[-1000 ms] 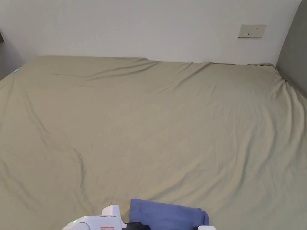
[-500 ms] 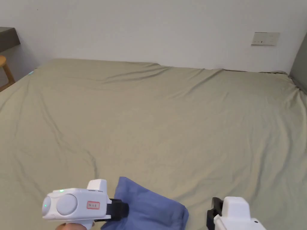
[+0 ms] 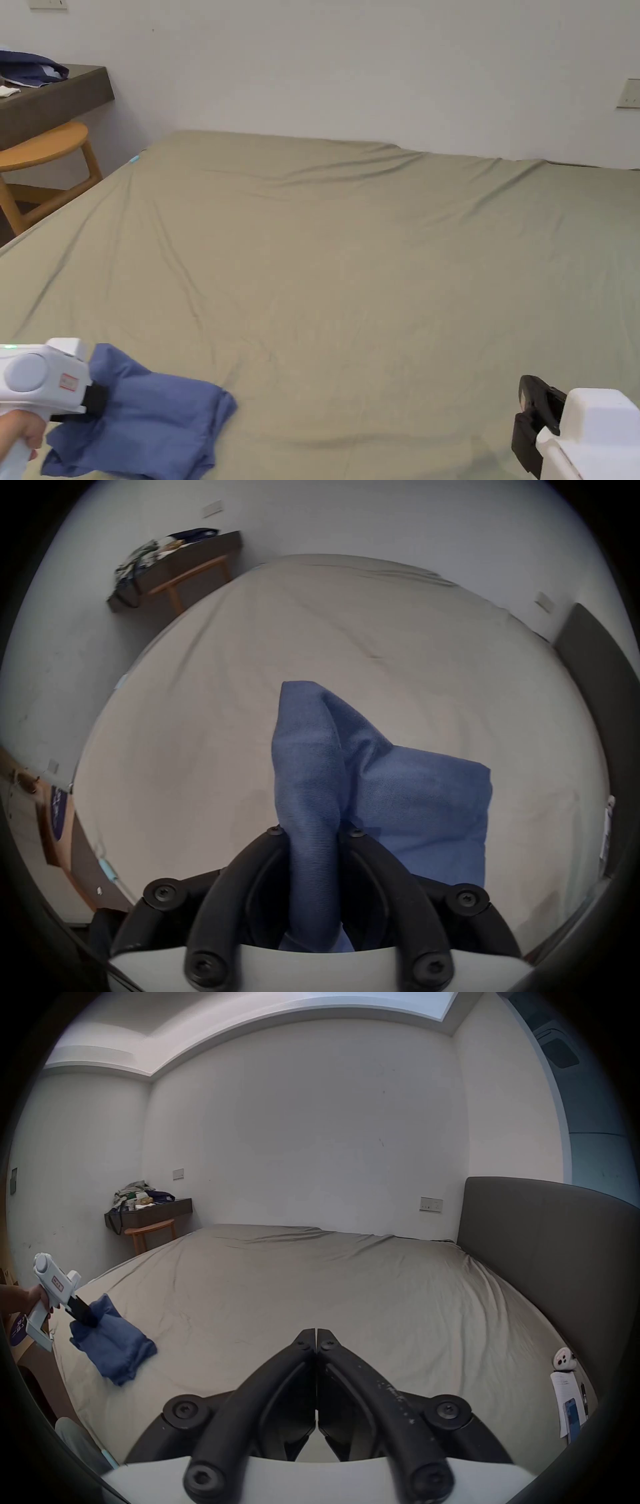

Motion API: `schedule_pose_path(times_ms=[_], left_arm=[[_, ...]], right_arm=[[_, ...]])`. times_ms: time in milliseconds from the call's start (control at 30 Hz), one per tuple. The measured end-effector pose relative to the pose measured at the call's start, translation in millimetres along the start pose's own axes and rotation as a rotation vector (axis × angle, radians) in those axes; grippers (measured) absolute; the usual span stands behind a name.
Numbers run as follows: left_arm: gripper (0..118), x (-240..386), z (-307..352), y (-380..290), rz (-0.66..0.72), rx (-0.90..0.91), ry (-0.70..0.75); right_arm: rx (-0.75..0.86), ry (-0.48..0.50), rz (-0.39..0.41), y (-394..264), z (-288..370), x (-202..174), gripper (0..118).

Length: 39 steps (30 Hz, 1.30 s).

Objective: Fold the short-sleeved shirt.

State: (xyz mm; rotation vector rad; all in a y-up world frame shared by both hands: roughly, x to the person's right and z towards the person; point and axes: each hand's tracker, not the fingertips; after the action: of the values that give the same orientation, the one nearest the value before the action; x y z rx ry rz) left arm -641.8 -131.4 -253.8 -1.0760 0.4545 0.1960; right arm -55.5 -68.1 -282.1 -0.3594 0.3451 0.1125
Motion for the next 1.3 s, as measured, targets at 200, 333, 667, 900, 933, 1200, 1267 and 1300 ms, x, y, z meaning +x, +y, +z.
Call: schedule_pose_path(times_ms=[200, 333, 667, 900, 933, 1200, 1267, 1300], left_arm=[[49, -43.1, -14.1, 8.7, 0.078, 0.001, 0.076], [116, -40.9, 0.0, 11.6, 0.116, 0.129, 0.06], [111, 23.9, 109.7, 20.2, 0.086, 0.397, -0.021], [108, 105.7, 231.8, -2.4, 0.014, 0.747, -0.069], [108, 116.4, 245.8, -7.0, 0.0, 0.798, -0.09], [110, 212.0, 303.9, -53.1, -0.038, 1.123, -0.069], [110, 230.1, 302.2, -59.6, -0.038, 1.162, -0.085], [110, 240.1, 301.1, -63.4, -0.046, 1.178, -0.086]], right_arm=[[-0.029, 0.01, 0.005, -0.3, -21.7, -15.6, 2], [-0.029, 0.016, -0.005, 0.1, -21.9, -16.5, 2], [0.063, 0.01, -0.015, 25.4, 11.7, 2.4, 2], [0.199, -0.004, -0.03, 59.4, 53.8, 35.1, 2], [0.215, -0.006, -0.029, 63.9, 59.3, 39.7, 2], [0.319, -0.104, 0.007, 84.9, 99.8, 71.1, 2], [0.333, -0.124, 0.017, 86.1, 106.2, 77.7, 2], [0.338, -0.132, 0.022, 86.4, 109.7, 81.3, 2]])
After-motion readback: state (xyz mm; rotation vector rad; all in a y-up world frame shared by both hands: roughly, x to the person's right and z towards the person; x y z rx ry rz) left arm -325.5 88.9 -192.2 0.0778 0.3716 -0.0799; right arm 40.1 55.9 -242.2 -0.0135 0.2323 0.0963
